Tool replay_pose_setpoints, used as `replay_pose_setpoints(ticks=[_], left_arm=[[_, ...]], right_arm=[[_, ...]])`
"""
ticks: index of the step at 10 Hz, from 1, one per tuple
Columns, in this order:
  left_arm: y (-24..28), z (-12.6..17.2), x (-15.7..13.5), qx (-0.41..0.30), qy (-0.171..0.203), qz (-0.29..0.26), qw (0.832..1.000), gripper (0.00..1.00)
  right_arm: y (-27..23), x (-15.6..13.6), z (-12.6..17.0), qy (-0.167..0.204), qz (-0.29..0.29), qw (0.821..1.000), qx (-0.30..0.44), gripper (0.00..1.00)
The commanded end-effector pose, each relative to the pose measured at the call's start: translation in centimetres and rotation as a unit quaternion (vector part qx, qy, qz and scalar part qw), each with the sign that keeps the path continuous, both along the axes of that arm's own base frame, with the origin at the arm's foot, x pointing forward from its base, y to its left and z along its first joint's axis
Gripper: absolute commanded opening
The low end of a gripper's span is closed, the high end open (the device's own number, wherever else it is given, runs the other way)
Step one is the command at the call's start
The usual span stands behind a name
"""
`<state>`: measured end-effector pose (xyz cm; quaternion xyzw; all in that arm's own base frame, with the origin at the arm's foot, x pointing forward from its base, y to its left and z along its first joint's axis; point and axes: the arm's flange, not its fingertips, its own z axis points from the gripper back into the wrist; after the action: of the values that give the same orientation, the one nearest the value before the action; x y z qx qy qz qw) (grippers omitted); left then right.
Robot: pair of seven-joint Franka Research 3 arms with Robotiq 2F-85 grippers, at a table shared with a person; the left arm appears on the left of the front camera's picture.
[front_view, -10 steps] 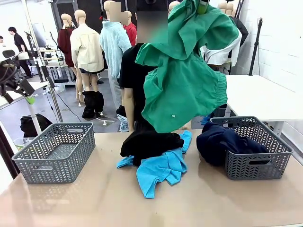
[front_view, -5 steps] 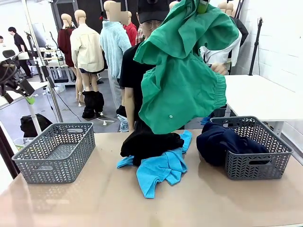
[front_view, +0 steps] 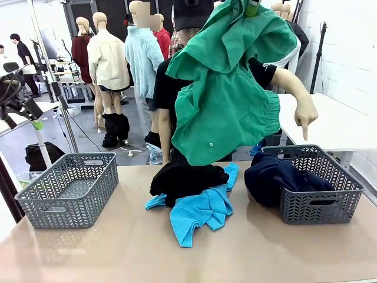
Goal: Sort the tops and bottoms.
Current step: Sort the clothes according to human instructions.
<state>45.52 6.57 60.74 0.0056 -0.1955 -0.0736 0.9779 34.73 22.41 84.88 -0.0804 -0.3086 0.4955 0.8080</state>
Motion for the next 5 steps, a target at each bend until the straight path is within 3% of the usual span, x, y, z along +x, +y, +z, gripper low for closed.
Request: replay_pose_setpoints(ticks=[1,5], left_arm=[[-0.03,0.18,0.22,-0.005,-0.003,0.007,1.0,0.94],[-0.03,0.18,0.22,-0.005,-0.003,0.007,1.0,0.94]], right_arm=[[-0.42,-0.32,-0.14,-0.003,0.005,1.0,-0.006,0.0],[-0.42,-0.32,-0.14,-0.003,0.005,1.0,-0.006,0.0]])
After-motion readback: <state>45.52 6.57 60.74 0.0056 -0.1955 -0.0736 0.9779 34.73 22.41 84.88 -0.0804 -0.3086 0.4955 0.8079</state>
